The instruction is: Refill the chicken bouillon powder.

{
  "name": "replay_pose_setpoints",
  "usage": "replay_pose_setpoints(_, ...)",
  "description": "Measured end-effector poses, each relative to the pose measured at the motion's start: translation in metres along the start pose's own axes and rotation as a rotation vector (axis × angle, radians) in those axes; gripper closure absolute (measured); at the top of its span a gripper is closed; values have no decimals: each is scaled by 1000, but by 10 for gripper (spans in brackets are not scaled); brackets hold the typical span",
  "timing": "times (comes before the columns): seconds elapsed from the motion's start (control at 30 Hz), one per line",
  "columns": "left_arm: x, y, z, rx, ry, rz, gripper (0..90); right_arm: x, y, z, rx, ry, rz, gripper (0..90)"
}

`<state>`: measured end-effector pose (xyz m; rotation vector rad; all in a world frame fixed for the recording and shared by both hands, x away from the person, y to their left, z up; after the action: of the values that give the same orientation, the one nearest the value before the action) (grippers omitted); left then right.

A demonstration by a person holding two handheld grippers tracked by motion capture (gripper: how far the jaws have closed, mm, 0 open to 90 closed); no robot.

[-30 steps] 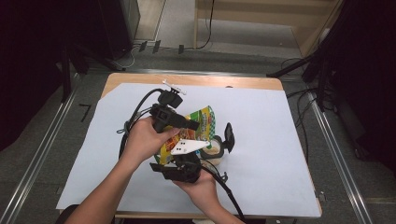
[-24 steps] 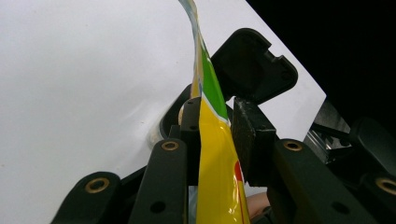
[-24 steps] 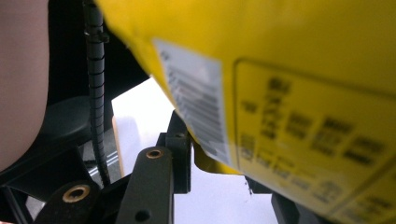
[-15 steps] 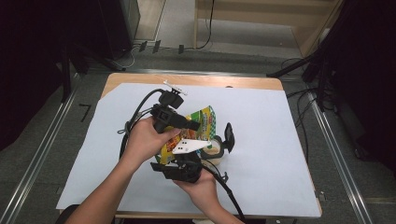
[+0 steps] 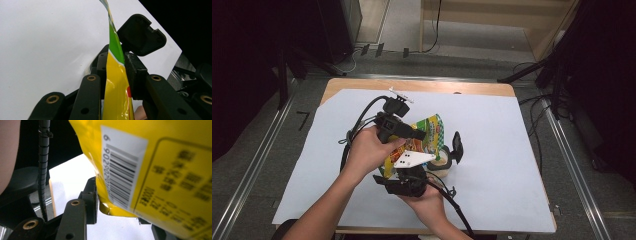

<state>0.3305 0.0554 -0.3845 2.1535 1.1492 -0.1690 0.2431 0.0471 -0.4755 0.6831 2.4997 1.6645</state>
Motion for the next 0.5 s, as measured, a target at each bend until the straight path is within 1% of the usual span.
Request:
replay_pose_setpoints(0.03,0,0,0,2,2,0,756,0,0,0,3,-2,-3,626)
replay_pose_setpoints(0.07,0,0,0,3,1,2,757,0,0,0,5,6,-2,653)
replay_pose_setpoints(0.1,0,0,0,3,1,2,757,0,0,0,5,6,-2,653)
replay_pose_setpoints(0.17,-1,0,-2,-2,-5,0,754,2,1,0,2,28,5,678)
replay_pose_setpoints(0.5,-3,0,-3,0,-1,0,751,3,3,1,-8,49,33,685)
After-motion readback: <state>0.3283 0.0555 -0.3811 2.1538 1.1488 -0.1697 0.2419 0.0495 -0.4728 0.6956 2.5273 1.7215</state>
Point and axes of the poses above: each handheld gripper's, and its own axes: z roughly forward along the jaws, y roughly out of its top, x roughly to its left, the point moved 6 cm from there along z, roughly forward along the jaws, and after that the axes turned 5 degrees about -z, right-handed, at the moved point
